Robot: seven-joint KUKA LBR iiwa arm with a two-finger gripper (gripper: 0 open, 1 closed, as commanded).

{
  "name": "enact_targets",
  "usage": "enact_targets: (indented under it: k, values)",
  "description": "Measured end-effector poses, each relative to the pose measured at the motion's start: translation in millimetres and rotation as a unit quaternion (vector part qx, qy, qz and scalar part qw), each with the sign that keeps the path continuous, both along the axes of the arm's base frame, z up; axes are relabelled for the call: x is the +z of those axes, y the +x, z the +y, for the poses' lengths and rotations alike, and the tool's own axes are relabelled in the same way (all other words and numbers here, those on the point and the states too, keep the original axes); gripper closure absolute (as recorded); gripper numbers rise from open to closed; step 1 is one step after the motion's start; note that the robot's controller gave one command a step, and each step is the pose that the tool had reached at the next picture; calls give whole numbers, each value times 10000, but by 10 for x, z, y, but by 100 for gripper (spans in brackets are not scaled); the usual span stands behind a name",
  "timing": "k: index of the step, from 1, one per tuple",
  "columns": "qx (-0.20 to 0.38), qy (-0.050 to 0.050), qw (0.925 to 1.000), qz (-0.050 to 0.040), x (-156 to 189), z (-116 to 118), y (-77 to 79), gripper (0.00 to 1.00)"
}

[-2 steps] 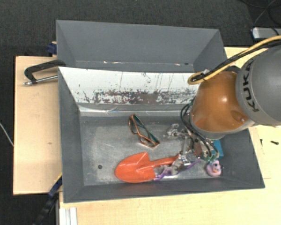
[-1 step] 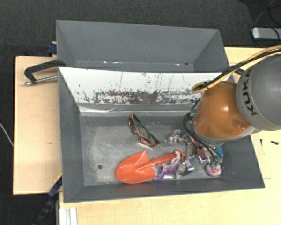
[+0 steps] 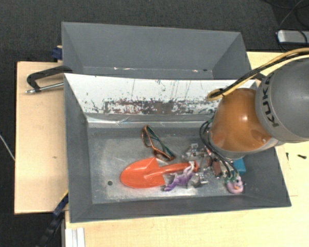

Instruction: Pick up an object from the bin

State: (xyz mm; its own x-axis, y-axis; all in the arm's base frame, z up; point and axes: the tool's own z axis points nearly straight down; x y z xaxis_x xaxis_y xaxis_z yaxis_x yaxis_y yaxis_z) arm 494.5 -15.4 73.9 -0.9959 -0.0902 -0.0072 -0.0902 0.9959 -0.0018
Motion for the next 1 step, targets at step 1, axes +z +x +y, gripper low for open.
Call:
enact_targets:
  k: [1]
  values:
    - [-25, 0, 10000, 0, 0, 5, 0, 100]
